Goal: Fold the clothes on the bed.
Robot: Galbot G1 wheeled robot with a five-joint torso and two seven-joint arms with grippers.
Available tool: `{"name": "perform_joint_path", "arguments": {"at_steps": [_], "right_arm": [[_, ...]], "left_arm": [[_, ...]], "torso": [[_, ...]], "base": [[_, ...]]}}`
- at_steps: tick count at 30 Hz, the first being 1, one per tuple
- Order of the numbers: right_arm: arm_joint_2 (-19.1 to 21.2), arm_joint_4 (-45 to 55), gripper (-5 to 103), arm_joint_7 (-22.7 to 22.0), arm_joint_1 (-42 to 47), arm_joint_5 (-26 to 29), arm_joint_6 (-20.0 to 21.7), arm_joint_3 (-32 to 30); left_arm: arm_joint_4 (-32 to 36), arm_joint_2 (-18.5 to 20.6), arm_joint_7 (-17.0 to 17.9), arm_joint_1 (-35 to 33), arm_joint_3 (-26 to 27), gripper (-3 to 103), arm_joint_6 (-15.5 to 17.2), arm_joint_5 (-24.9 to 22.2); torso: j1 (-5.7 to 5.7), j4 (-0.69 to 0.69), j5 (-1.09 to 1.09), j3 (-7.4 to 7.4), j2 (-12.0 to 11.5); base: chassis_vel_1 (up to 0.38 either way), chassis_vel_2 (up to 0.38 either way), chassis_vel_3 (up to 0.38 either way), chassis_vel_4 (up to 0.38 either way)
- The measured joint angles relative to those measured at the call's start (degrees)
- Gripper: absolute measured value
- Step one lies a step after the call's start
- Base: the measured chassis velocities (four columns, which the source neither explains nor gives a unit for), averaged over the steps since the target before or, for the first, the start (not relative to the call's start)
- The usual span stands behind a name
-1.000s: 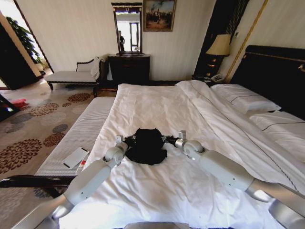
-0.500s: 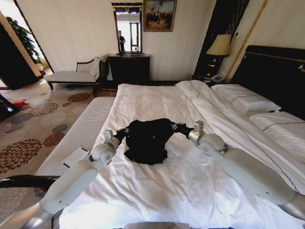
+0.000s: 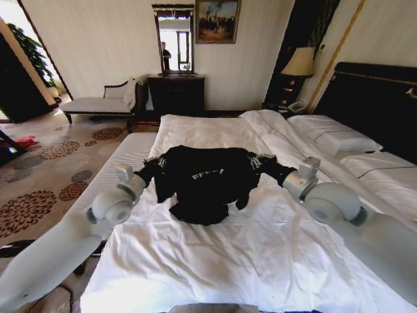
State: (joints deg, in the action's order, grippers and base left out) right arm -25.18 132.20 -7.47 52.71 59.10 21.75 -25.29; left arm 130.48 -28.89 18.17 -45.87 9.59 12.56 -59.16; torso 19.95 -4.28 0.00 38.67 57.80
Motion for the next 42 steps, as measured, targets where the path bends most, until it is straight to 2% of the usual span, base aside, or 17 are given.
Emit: {"name": "perform_joint_path", "arguments": {"at_steps": [2, 3, 5, 8, 10, 12, 13, 19, 22, 24, 25, 30, 33, 35, 37, 40, 42], "right_arm": [[0.94, 1.44, 1, -0.20, 0.61, 0.99, 0.16, -2.15], [2.59, 3.92, 1, -0.49, 1.42, 2.79, 0.45, -5.52], [4.62, 6.88, 1, -1.38, 0.85, 6.18, 0.66, -8.31], [6.15, 8.47, 1, -2.41, -0.56, 9.03, 0.82, -9.84], [7.46, 9.48, 1, -3.34, -1.75, 11.58, 0.86, -11.09], [8.91, 10.17, 1, -4.20, -2.79, 13.83, 0.87, -12.77], [8.91, 10.17, 1, -4.20, -2.79, 13.83, 0.87, -12.77], [10.61, 11.42, 1, -6.15, -3.24, 19.10, 1.05, -18.84], [11.21, 11.46, 1, -6.82, -3.23, 21.14, 1.34, -21.26], [12.16, 11.47, 1, -8.32, -2.90, 25.73, 2.38, -25.88], [12.16, 11.47, 1, -8.32, -2.90, 25.73, 2.38, -25.88], [13.58, 11.39, 1, -10.77, -2.67, 32.90, 3.27, -31.50], [15.26, 11.31, 1, -13.60, -2.94, 41.09, 4.22, -37.27], [15.47, 11.30, 1, -13.95, -2.96, 42.04, 4.33, -38.20], [16.24, 11.27, 1, -15.58, -2.94, 46.27, 4.82, -42.37], [16.61, 11.26, 1, -16.89, -2.79, 49.17, 5.35, -45.04], [17.12, 11.22, 1, -19.10, -2.68, 53.28, 6.41, -47.90]], "left_arm": [[2.70, 1.91, 0.03, -0.28, 1.00, 1, -0.10, -1.11], [6.45, 4.84, 0.18, -0.47, 2.92, 1, -0.15, -3.02], [9.57, 7.24, 0.59, -1.11, 6.56, 1, -0.16, -5.10], [11.13, 8.75, 0.90, -1.91, 9.85, 1, -0.17, -6.33], [12.06, 10.05, 0.98, -3.54, 13.69, 1, -0.17, -7.46], [12.89, 11.54, 1.15, -6.90, 20.80, 1, -0.17, -9.79], [12.89, 11.54, 1.15, -6.90, 20.80, 1, -0.17, -9.79], [13.37, 13.80, 2.01, -8.17, 35.11, 1, 0.00, -19.18], [13.33, 14.52, 2.02, -8.32, 38.01, 1, 0.00, -21.65], [13.22, 15.20, 2.21, -9.13, 43.07, 1, 0.29, -27.21], [13.22, 15.20, 2.21, -9.13, 43.07, 1, 0.29, -27.21], [13.12, 16.03, 2.94, -9.78, 50.61, 1, 0.65, -34.19], [13.05, 16.50, 4.33, -9.85, 58.88, 1, 1.35, -41.62], [13.04, 16.52, 4.59, -9.89, 60.08, 1, 1.46, -42.81], [12.98, 16.54, 5.46, -10.43, 64.54, 1, 2.18, -47.61], [12.97, 16.31, 6.23, -10.68, 66.26, 1, 2.57, -49.87], [12.94, 15.49, 8.38, -11.36, 68.60, 1, 3.61, -54.12]], "torso": [[0.00, 0.01, 0.00, 0.00, 0.00], [-0.01, -0.01, -0.01, 0.00, 0.00], [-0.01, -0.04, 0.00, -0.01, 0.00], [-0.01, -0.04, -0.01, -0.01, 0.00], [0.00, -0.04, -0.01, 0.00, 0.00], [0.01, -0.02, -0.02, 0.01, 0.00], [0.01, -0.02, -0.02, 0.01, 0.00], [0.00, -0.04, 0.00, 0.00, 0.00], [0.00, -0.03, 0.00, 0.00, 0.00], [0.01, -0.04, -0.01, 0.01, 0.00], [0.01, -0.04, -0.01, 0.01, 0.00], [0.00, -0.04, -0.01, 0.00, -0.01], [0.00, -0.03, -0.01, 0.00, -0.01], [0.01, -0.03, 0.00, 0.00, -0.01], [0.01, -0.03, 0.00, 0.00, 0.00], [0.00, -0.03, 0.00, 0.00, -0.01], [0.00, -0.04, -0.01, 0.00, -0.01]], "base": [[0.000, 0.000, 0.000, 0.000], [0.000, 0.000, 0.000, 0.000], [0.000, 0.000, 0.000, 0.000], [0.000, 0.000, 0.000, 0.000], [0.000, 0.000, 0.000, 0.000], [0.000, 0.000, 0.000, 0.000], [0.000, 0.000, 0.000, 0.000], [0.000, 0.000, 0.000, 0.000], [0.000, 0.000, 0.000, 0.000], [0.000, 0.000, 0.000, 0.000], [0.000, 0.000, 0.000, 0.000], [0.000, 0.000, 0.000, 0.000], [0.000, 0.000, 0.000, 0.000], [0.000, 0.000, 0.000, 0.000], [0.000, 0.000, 0.000, 0.000], [0.000, 0.000, 0.000, 0.000], [0.000, 0.000, 0.000, 0.000]]}}
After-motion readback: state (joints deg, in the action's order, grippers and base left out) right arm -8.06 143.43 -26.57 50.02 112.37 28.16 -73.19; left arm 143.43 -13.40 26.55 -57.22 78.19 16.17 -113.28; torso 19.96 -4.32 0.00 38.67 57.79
